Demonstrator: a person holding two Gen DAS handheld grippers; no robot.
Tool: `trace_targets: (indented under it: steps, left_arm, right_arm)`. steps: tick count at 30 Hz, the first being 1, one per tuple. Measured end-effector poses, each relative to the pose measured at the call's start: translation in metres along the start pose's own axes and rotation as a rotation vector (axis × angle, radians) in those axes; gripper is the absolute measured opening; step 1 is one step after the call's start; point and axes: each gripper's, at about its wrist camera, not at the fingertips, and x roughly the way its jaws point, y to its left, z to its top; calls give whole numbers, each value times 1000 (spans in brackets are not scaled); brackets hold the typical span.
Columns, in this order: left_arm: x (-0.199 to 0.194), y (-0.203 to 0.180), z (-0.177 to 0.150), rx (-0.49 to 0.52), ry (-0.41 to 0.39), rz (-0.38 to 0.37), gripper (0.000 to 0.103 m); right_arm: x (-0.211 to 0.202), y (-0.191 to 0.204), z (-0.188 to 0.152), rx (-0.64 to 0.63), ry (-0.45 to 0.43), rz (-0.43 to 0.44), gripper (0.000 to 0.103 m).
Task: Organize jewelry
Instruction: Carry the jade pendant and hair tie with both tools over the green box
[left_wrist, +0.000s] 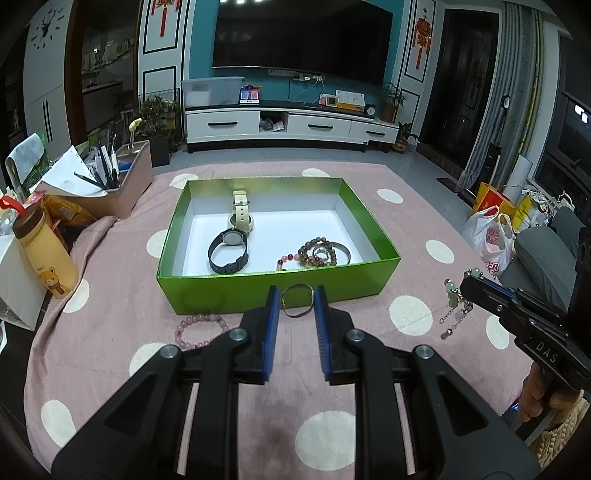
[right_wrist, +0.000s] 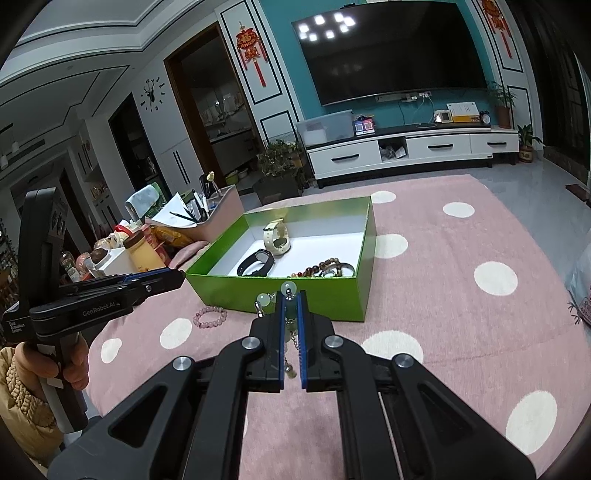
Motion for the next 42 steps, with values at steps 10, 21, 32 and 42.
trace_targets:
  steps: [10,21,32,42]
  left_arm:
    - [4,-1,11,11,-14,1,19]
    - [14,-2,22,22,-21,0,19]
    - [25,-3,35,33,-25,5,19]
    - [49,4,56,24,-20,20,19]
  right_arm:
    - [7,0,9,0,-18,7,5]
    - [18,1,21,-6,-32,8,5]
    - [29,4,32,-16,-47,11,5]
    - [49,0,54,-19,-50,-6,5]
